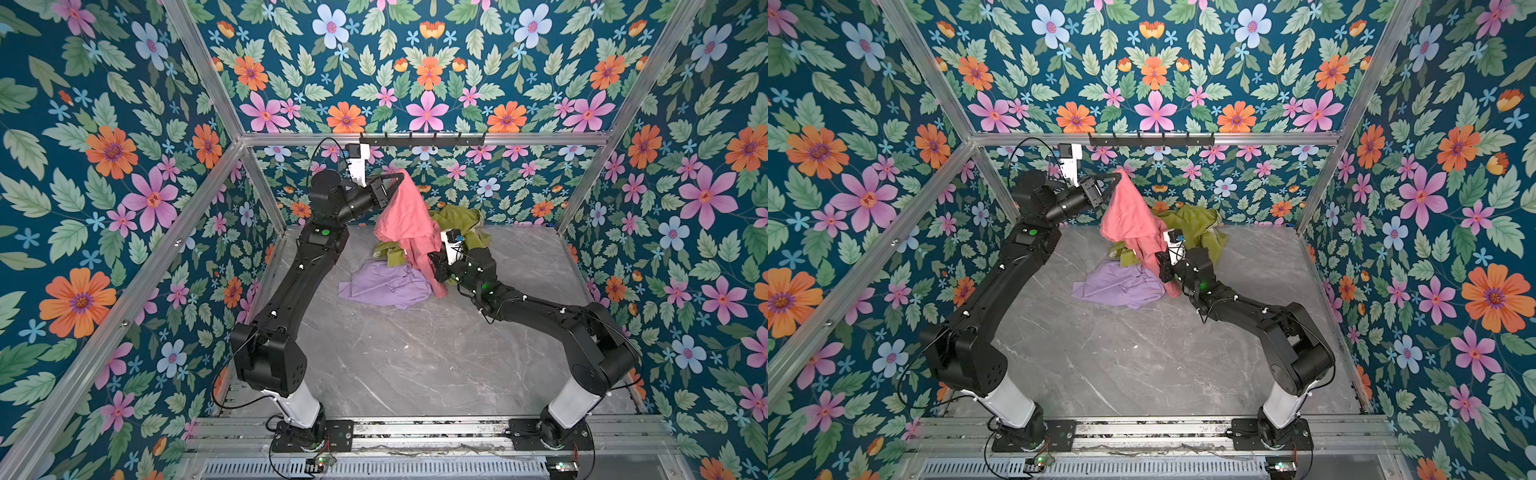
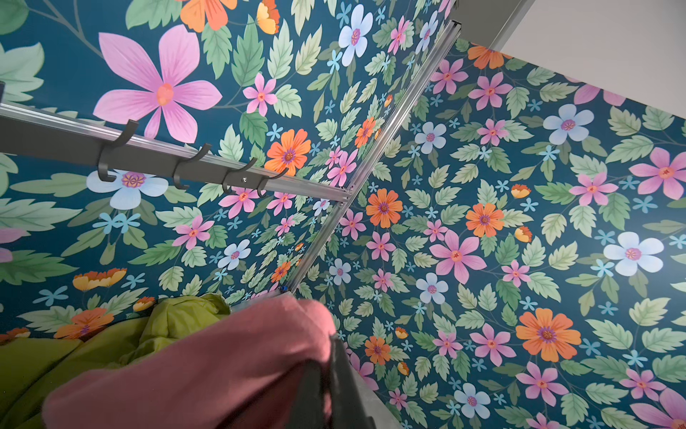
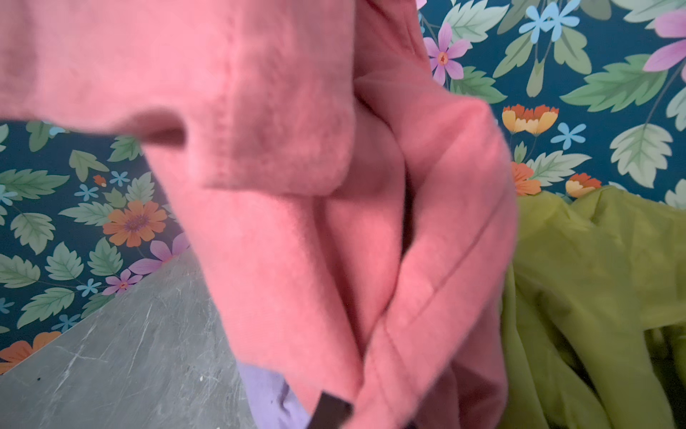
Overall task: Pick out a specific cloth from the pile
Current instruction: 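Hold the pink cloth raised above the pile with both grippers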
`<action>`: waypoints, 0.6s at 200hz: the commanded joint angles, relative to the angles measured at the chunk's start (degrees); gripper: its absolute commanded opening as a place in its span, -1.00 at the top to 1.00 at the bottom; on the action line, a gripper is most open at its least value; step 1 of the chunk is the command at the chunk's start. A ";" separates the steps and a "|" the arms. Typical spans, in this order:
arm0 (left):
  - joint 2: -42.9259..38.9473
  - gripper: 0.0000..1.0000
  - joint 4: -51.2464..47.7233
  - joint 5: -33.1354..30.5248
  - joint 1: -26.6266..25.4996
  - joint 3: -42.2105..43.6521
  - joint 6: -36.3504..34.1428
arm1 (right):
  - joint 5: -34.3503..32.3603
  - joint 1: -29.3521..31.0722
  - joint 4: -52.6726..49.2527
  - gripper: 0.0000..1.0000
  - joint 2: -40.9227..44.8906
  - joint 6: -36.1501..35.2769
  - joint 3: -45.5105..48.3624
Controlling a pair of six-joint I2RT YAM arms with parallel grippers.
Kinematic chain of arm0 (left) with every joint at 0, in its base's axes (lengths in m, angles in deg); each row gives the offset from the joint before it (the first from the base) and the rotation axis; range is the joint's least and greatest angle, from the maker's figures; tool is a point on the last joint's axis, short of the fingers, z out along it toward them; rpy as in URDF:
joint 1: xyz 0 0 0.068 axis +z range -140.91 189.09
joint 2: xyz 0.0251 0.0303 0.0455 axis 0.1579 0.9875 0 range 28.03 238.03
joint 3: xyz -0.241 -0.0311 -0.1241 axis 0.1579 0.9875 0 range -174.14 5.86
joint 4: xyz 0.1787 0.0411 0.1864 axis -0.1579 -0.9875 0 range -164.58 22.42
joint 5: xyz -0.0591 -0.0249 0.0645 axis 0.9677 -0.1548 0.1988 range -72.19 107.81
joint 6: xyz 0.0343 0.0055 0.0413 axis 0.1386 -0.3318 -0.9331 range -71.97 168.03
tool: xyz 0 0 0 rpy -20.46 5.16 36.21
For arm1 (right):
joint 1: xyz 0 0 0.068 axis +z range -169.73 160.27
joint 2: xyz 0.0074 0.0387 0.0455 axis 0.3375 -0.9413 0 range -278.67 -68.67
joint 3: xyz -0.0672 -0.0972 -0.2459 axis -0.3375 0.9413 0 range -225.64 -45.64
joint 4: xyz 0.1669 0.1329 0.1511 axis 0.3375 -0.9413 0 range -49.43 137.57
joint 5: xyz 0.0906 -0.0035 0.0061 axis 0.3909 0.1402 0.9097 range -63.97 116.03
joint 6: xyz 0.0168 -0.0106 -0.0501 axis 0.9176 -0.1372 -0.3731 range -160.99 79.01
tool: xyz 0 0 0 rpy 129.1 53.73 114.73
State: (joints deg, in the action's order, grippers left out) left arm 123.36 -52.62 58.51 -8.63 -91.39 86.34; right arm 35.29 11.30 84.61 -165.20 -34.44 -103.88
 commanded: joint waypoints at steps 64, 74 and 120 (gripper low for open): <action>-1.44 1.00 3.01 -1.42 0.24 0.12 -0.87 | 0.84 0.08 0.36 0.97 6.50 -1.57 -0.51; -1.59 1.00 3.06 -1.51 0.31 0.35 -0.95 | 0.94 0.08 0.27 0.97 6.78 -1.54 -0.51; -2.47 1.00 3.14 -1.70 0.31 1.14 -0.95 | 1.62 0.09 0.34 1.00 7.70 -1.53 -0.67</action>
State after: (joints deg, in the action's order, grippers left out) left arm 121.65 -52.27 56.87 -8.43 -90.50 86.01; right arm 35.90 11.34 82.00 -158.49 -35.38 -104.05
